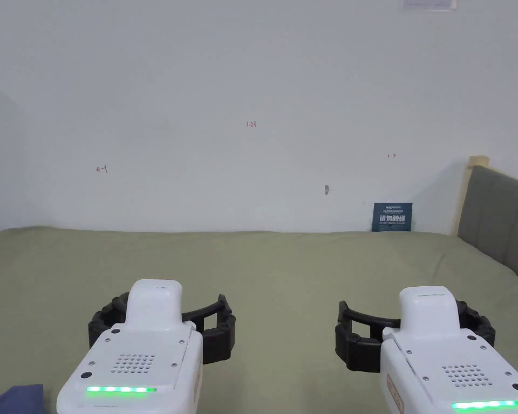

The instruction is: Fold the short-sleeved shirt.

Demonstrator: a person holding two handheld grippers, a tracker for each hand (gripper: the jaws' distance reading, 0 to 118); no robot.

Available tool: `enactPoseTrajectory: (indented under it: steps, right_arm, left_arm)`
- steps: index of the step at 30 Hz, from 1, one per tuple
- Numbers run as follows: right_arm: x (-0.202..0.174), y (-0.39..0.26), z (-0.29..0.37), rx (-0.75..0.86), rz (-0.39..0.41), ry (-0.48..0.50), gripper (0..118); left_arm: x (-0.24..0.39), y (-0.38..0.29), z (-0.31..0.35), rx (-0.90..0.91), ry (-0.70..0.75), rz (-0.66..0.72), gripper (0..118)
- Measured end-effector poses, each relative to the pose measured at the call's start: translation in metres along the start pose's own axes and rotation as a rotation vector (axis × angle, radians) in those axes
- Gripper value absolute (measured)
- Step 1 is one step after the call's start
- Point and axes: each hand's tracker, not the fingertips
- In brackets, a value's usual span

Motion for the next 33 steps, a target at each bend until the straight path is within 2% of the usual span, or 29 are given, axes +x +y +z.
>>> enactPoseTrajectory:
  steps: [6,8,9,11,12,13,15,18,23,27,30,33]
  right_arm:
    - [0.002,0.002,-0.002,-0.041,-0.037,0.06,118]
    - [0.001,0.007,-0.005,-0.088,-0.062,0.047,118]
    - [-0.001,0.007,-0.006,-0.087,-0.048,0.023,118]
    - [-0.01,0.009,-0.007,-0.082,0.037,-0.097,118]
    - [-0.014,0.009,-0.006,-0.074,0.07,-0.127,118]
    - [-0.017,0.009,-0.006,-0.066,0.113,-0.143,118]
    - [-0.02,0.01,-0.005,-0.058,0.143,-0.095,118]
    - [-0.018,0.014,0.003,-0.061,0.085,0.021,118]
    - [-0.011,0.023,0.009,-0.061,0.0,0.076,118]
    - [-0.008,0.025,0.007,-0.059,-0.025,0.052,118]
    - [-0.009,0.024,0.005,-0.056,0.001,-0.014,118]
    - [-0.009,0.02,0.003,-0.06,0.019,-0.008,118]
  left_arm:
    - [-0.001,0.0,0.001,-0.004,-0.013,-0.003,113]
    - [-0.001,0.002,0.002,-0.009,-0.019,0.005,113]
    - [-0.001,0.003,0.003,-0.01,-0.018,0.004,113]
    - [0.0,0.005,0.007,-0.008,-0.018,-0.004,113]
    - [0.0,0.007,0.008,-0.005,-0.021,-0.003,113]
    - [0.0,0.008,0.009,-0.008,-0.027,-0.004,113]
    - [0.0,0.009,0.009,-0.01,-0.031,-0.002,113]
    - [0.001,0.009,0.009,-0.012,-0.033,-0.002,113]
    - [0.001,0.01,0.011,-0.011,-0.037,0.011,113]
    - [0.002,0.012,0.011,-0.009,-0.041,0.0,113]
    - [0.001,0.013,0.011,-0.01,-0.043,0.0,113]
    - [0.001,0.014,0.01,-0.011,-0.046,0.008,113]
